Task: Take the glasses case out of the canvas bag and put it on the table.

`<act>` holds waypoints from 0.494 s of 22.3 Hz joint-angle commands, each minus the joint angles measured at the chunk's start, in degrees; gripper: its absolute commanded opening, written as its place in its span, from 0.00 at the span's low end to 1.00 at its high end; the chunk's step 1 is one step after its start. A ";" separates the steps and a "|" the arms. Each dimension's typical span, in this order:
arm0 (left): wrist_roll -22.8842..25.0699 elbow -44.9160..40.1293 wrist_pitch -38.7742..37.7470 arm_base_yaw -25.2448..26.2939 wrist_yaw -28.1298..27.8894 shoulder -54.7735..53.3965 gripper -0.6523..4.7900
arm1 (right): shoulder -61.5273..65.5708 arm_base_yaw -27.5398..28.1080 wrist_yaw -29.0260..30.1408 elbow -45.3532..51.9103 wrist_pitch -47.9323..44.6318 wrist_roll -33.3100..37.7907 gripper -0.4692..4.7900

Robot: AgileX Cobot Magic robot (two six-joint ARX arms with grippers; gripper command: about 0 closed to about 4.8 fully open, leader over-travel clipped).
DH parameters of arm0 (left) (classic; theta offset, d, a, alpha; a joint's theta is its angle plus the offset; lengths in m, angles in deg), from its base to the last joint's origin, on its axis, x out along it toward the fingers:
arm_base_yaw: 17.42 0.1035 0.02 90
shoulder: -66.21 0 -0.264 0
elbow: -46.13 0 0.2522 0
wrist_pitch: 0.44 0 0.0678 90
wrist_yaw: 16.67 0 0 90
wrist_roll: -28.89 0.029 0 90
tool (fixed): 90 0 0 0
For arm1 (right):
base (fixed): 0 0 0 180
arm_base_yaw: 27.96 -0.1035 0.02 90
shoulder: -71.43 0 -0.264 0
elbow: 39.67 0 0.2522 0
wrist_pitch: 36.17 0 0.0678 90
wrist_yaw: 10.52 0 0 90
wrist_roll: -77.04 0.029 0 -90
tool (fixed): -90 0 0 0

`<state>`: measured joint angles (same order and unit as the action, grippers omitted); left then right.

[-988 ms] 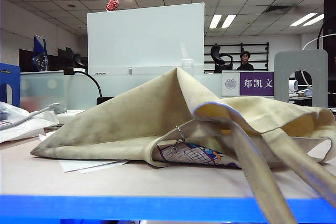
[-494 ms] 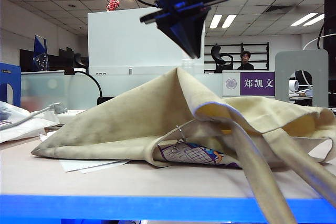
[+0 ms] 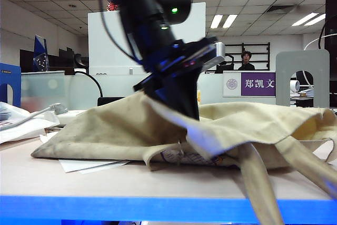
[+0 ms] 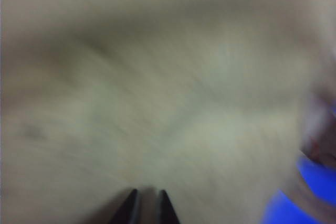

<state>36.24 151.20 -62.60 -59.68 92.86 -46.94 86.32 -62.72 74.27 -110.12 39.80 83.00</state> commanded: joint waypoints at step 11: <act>-11.26 -34.97 42.47 -0.83 7.48 29.33 0.20 | 0.02 0.00 0.90 7.87 -1.05 1.57 0.64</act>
<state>26.36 118.76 -26.08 -60.34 99.86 -19.48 86.32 -62.75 75.08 -102.23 39.93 84.31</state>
